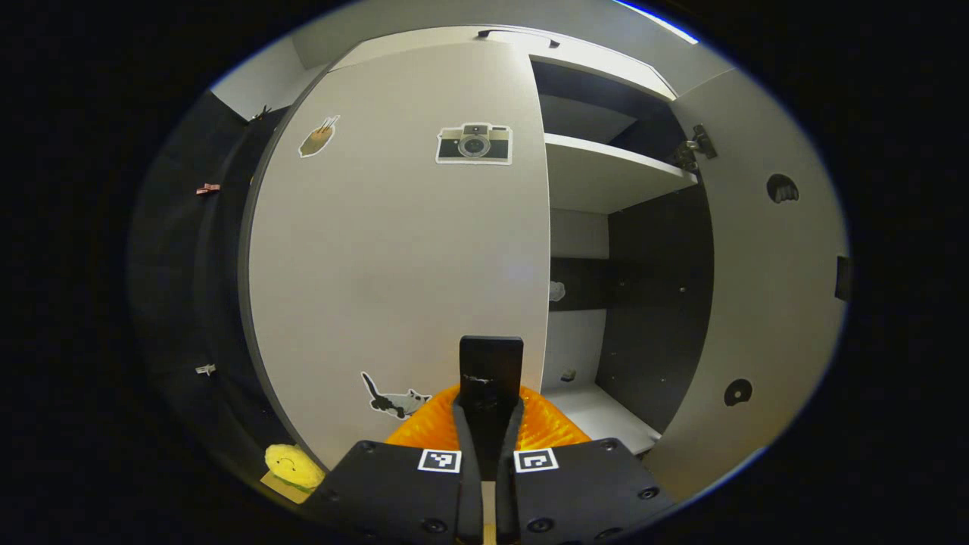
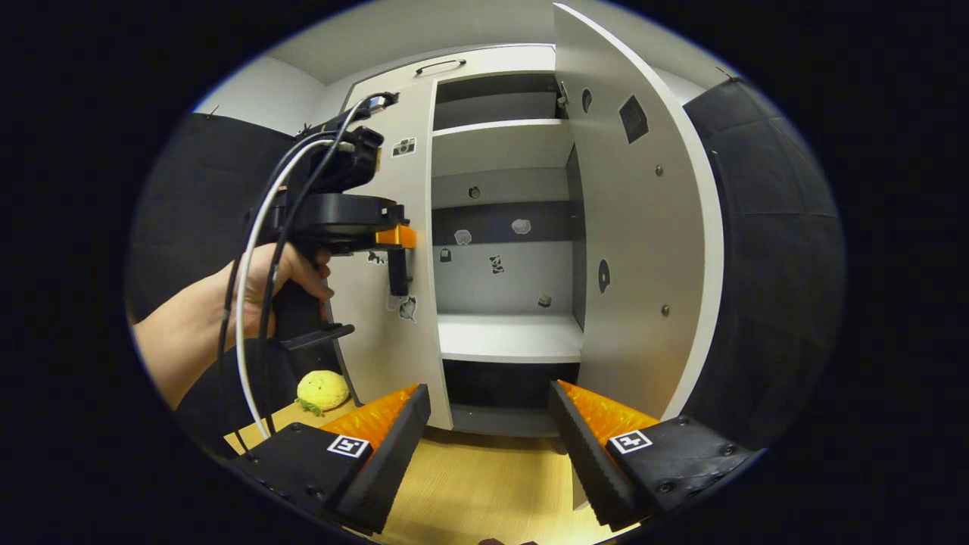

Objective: Open the right door of the double-door shoe cabinet with the right hand, and open the left door with the left hand.

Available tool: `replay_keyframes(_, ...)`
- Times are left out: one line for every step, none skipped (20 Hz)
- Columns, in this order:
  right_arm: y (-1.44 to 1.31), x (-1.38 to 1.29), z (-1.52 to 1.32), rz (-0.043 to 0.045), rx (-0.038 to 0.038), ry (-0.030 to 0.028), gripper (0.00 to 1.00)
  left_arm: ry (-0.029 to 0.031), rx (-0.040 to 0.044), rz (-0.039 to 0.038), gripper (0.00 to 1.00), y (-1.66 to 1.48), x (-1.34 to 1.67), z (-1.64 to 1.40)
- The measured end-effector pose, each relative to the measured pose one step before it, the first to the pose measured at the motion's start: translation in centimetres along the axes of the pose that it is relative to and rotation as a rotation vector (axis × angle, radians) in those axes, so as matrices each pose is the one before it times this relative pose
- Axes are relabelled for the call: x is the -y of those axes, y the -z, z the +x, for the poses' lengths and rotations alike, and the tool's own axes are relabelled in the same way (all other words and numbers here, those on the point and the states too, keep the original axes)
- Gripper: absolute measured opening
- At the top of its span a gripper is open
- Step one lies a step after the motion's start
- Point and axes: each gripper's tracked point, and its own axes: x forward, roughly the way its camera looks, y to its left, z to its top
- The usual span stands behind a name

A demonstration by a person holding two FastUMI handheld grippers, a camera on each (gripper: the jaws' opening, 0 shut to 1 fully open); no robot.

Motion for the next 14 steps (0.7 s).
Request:
replay_keyframes(-0.053,0.002,-0.161,0.00278,0.00023,0.01097,0.99,0.00749,0.00322,-0.00328,0.11,-0.046,-0.053,-0.543)
replay_keyframes(-0.127,-0.009,0.128,0.00347,0.00012,0.01149,0.99,0.00863,0.00446,-0.00139,0.11,0.105,-0.209,-0.533)
replay_keyframes(-0.066,0.024,0.033,0.00286,-0.00060,0.01159,0.99,0.01046,0.00312,-0.00139,0.11,0.040,-0.188,-0.438)
replay_keyframes(0.070,0.003,0.002,0.00124,-0.00288,0.01145,0.99,0.01123,0.00180,-0.00310,0.11,-0.009,-0.108,-0.128)
replay_keyframes(0.128,-0.034,0.031,0.00037,-0.00534,0.01037,0.99,0.01106,-0.00735,-0.00479,0.11,-0.004,-0.094,-0.208)
replay_keyframes(0.108,-0.043,0.085,-0.00075,-0.00671,0.00960,0.99,0.01126,-0.00087,-0.00800,0.11,-0.015,-0.090,-0.214)
replay_keyframes(0.162,-0.116,-0.050,-0.00263,-0.00479,0.01062,0.99,0.01183,0.00131,-0.00505,0.11,-0.023,-0.062,-0.082)
replay_keyframes(0.264,-0.228,-0.399,-0.00326,-0.00347,0.01161,0.99,0.00964,0.00622,0.00082,0.11,-0.003,-0.188,-0.024)
replay_keyframes(0.127,-0.177,-0.301,-0.00297,-0.00151,0.01123,0.99,0.00817,0.00249,0.00198,0.11,-0.010,-0.176,-0.110)
replay_keyframes(-0.089,-0.113,-0.071,-0.00068,-0.00176,0.01163,0.99,0.00827,0.00412,0.00216,0.11,0.016,-0.153,-0.178)
replay_keyframes(-0.082,-0.188,-0.085,0.00270,0.00158,0.01017,0.99,0.00876,0.00190,0.00064,0.11,-0.002,-0.162,-0.187)
replay_keyframes(-0.276,-0.191,0.034,0.00529,0.00540,0.01172,0.99,0.00859,0.00202,0.00024,0.11,0.010,-0.095,-0.339)
replay_keyframes(-0.323,-0.214,-0.150,0.00657,0.00967,0.00981,0.99,0.00857,0.00280,-0.00406,0.11,0.014,-0.087,-0.388)
replay_keyframes(-0.291,-0.254,-0.242,0.00513,0.00892,0.00983,0.99,0.00648,0.00486,-0.00670,0.11,-0.005,-0.161,-0.320)
